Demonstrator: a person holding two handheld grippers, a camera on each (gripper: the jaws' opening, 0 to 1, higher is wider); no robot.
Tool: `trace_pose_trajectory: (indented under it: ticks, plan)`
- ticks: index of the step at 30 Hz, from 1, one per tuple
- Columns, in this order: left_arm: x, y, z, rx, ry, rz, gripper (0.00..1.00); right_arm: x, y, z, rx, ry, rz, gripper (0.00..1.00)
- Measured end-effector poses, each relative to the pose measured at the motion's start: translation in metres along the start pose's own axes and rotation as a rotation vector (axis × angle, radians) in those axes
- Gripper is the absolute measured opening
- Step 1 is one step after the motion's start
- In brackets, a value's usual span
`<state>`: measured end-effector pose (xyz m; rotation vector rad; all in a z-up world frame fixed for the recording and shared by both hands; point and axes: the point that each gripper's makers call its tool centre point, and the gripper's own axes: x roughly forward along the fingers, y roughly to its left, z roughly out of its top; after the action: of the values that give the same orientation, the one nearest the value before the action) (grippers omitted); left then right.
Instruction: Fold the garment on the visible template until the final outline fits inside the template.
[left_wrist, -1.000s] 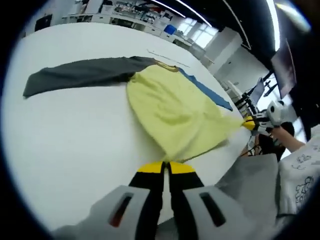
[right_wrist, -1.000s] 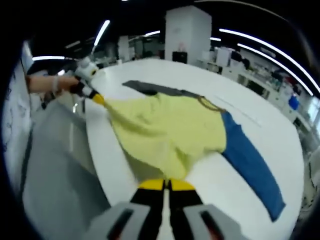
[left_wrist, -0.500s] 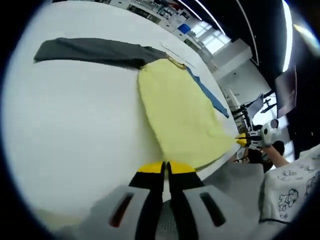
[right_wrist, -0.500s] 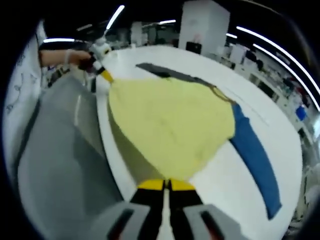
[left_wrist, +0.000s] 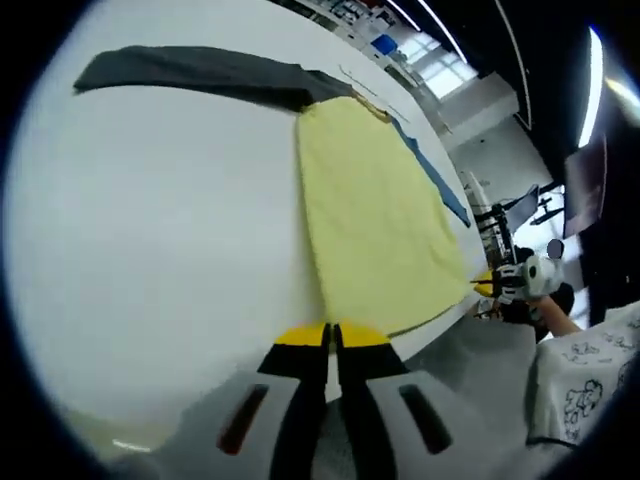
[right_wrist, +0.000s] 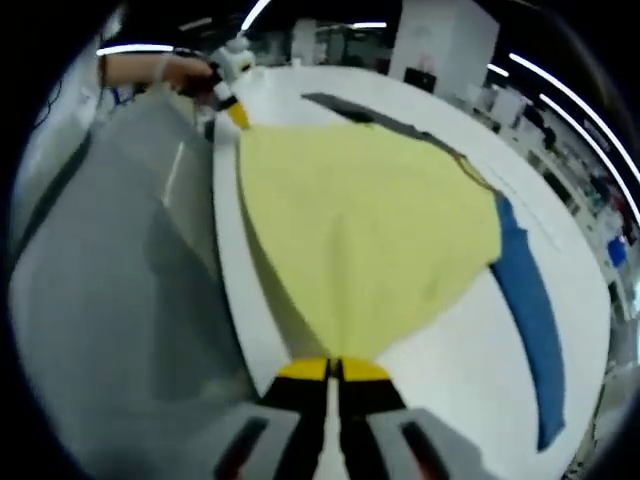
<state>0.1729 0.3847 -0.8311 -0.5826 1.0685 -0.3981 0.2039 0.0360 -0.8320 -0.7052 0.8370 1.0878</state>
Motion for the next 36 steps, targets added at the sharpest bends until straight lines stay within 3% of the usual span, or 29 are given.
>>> trace_pose_trajectory:
  ticks: [19, 25, 31, 34, 36]
  plan:
    - [0.009, 0.010, -0.009, -0.012, 0.036, 0.026, 0.00, 0.013, 0.001, -0.014, 0.025, 0.032, 0.017, 0.00]
    - [0.009, 0.011, -0.008, -0.015, 0.028, 0.020, 0.00, 0.014, 0.002, -0.014, 0.034, 0.031, 0.020, 0.00]
    - [0.008, 0.010, -0.008, 0.046, -0.007, 0.007, 0.00, 0.014, 0.001, -0.015, 0.060, 0.023, 0.032, 0.00]
    - [0.005, 0.004, -0.007, 0.069, -0.033, -0.009, 0.00, 0.010, 0.005, -0.006, 0.169, -0.038, 0.068, 0.08]
    - [0.001, 0.000, -0.003, 0.108, -0.062, -0.019, 0.03, 0.005, 0.002, -0.001, 0.177, -0.071, 0.065, 0.19]
